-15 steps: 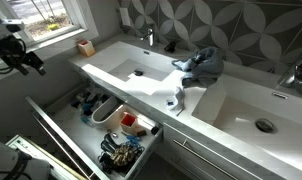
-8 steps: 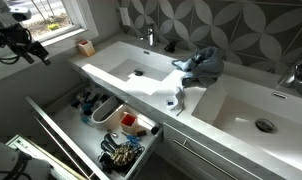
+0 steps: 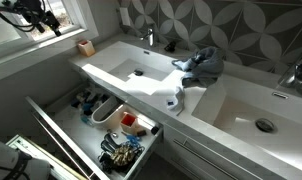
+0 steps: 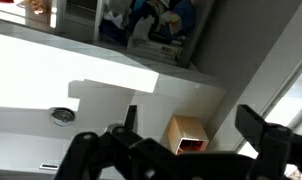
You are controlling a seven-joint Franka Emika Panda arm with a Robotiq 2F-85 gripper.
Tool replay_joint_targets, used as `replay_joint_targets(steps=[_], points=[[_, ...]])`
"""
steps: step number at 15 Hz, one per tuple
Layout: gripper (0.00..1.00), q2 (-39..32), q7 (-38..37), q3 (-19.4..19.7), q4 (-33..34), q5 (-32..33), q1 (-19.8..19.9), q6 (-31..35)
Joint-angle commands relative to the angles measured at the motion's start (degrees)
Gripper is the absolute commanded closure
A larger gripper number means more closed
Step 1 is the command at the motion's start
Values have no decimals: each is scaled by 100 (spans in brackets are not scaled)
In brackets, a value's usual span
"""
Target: Pick up the orange and white box on the bathroom counter and put it next to the left tap on the bathroom counter
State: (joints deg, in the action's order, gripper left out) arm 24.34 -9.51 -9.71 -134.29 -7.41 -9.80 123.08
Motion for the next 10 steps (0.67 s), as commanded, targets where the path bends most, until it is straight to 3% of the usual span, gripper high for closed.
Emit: replay_joint_targets(steps=[1, 6, 10], points=[[0, -858, -168, -78, 935, -27, 71, 16], [0, -1710, -434, -110, 1513, 106, 83, 551], [0, -2168, -567, -82, 1587, 175, 50, 1197]])
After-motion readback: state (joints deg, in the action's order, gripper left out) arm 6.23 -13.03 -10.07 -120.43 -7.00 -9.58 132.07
